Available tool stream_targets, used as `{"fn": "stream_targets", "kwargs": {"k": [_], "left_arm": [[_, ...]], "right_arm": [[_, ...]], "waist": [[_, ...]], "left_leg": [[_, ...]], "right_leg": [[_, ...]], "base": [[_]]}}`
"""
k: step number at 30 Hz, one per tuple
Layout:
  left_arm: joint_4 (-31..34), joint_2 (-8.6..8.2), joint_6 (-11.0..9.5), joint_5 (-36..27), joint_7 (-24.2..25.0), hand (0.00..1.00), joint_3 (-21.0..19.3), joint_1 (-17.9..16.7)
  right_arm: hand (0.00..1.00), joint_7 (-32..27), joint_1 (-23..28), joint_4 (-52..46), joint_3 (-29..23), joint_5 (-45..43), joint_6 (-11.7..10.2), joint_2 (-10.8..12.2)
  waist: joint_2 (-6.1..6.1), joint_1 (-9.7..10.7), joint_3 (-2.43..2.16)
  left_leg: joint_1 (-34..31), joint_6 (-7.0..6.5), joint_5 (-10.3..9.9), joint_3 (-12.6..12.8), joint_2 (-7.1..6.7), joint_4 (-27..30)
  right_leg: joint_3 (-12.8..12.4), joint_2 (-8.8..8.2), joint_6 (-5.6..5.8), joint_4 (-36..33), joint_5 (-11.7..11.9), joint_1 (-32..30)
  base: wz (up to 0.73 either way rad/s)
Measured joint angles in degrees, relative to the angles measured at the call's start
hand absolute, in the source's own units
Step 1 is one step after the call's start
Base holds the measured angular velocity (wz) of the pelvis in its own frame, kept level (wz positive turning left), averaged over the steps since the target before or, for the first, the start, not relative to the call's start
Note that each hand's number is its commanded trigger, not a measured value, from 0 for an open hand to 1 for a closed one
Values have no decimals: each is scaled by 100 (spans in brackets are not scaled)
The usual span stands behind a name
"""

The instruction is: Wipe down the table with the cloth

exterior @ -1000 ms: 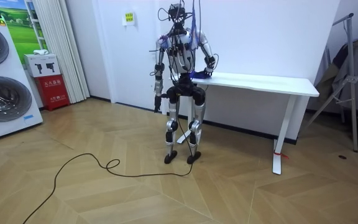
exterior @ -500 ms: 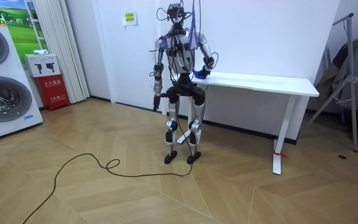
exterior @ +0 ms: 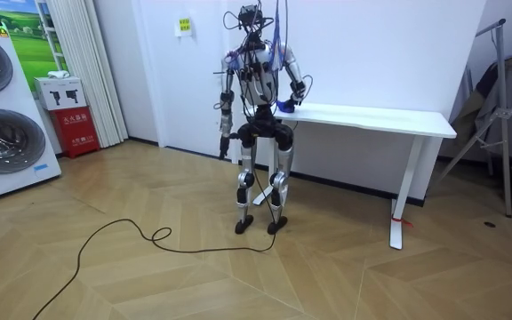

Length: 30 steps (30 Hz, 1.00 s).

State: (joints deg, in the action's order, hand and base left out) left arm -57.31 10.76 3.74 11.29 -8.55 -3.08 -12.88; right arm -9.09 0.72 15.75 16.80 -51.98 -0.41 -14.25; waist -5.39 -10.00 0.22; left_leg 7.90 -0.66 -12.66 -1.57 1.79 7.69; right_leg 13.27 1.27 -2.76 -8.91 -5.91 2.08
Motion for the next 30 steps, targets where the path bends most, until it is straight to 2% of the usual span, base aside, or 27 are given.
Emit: {"fn": "stream_targets", "kwargs": {"k": [2, 5, 6, 7, 9, 11, 12, 13, 17, 18, 19, 22, 25, 30], "left_arm": [[-5, -33, 9, -57, -9, 0, 0, 16], [1, -161, 116, -202, -138, 0, 2, -34], [5, -191, 135, -201, -169, 0, -8, -56], [5, -197, 150, -193, -188, 0, -8, -76], [15, -243, 253, -153, -213, 0, -134, -172], [14, -242, 301, -146, -213, 0, -224, -285], [14, -242, 345, -130, -213, 0, -407, -344], [14, -235, 353, -39, -225, 0, -611, -405], [14, -170, 374, 21, -263, 0, -1059, -543], [14, -129, 381, 18, -262, 0, -1148, -615], [23, -101, 383, 19, -261, 0, -1259, -687], [201, -81, 383, 19, -249, 0, -1493, -828], [369, -70, 301, 13, -252, 0, -1528, -844], [477, -71, 106, 15, -247, 0, -1512, -777]], "right_arm": [[100, 89, -87, 44, -4, 149, 88, 55], [100, 152, -301, 379, -44, 574, 69, 88], [100, 74, -290, 490, -75, 717, 19, 90], [100, -5, -286, 582, -93, 801, -35, 96], [100, -349, -194, 1029, -353, 1132, -354, 134], [100, -633, -106, 1309, -609, 1401, -515, 135], [100, -843, -9, 1479, -838, 1541, -565, 137], [100, -1021, 92, 1606, -1112, 1639, -578, 136], [100, -1426, 229, 2123, -2067, 1938, -587, 92], [100, -1521, 229, 2352, -2361, 2018, -587, 53], [100, -1603, 225, 2623, -2648, 2099, -599, -4], [100, -1720, 244, 3231, -3202, 2303, -605, -178], [100, -1780, 267, 3572, -3513, 2450, -644, -309], [100, -1754, 519, 3520, -3783, 2471, -634, -365]], "waist": [[30, -7, 21], [108, 29, 65], [126, 39, 63], [137, 48, 57], [177, 139, 28], [232, 204, -12], [262, 223, -33], [281, 232, -50], [271, 345, -70], [259, 393, -85], [235, 474, -122], [187, 692, -162], [159, 879, -167], [137, 981, -170]], "left_leg": [[23, 7, -7, 21, 2, -5], [45, 6, -21, 110, 12, 0], [34, 5, -23, 107, 13, 2], [33, 3, -25, 104, 14, 3], [14, -8, -26, 14, -7, 16], [-4, -33, -20, -54, -35, 29], [-7, -47, -14, -55, -52, 70], [-4, -60, -10, -34, -69, 93], [-30, -97, -4, -30, -80, 98], [-41, -117, -16, -36, -88, 97], [-35, -127, -23, -55, -97, 101], [50, -146, -34, -85, -108, 111], [61, -155, -42, -81, -107, 82], [89, -151, -47, -80, -95, 80]], "right_leg": [[-59, 18, -4, -7, 4, -7], [-150, -1, -7, -25, 7, -19], [-138, -4, -1, -17, 3, -19], [-130, -4, 0, -2, 3, -11], [-7, -22, 20, 28, 1, 33], [79, -53, 52, 37, -19, 67], [140, -116, 84, 46, -39, 111], [197, -129, 111, 46, -56, 150], [299, -216, 173, 40, -98, 179], [305, -227, 181, 38, -100, 182], [334, -226, 192, 35, -106, 201], [407, -243, 219, 29, -120, 297], [405, -244, 225, 22, -124, 318], [404, -230, 224, 23, -124, 342]], "base": [[-12], [-12], [0], [9], [23], [33], [39], [34], [21], [9], [10], [10], [0], [-1]]}}
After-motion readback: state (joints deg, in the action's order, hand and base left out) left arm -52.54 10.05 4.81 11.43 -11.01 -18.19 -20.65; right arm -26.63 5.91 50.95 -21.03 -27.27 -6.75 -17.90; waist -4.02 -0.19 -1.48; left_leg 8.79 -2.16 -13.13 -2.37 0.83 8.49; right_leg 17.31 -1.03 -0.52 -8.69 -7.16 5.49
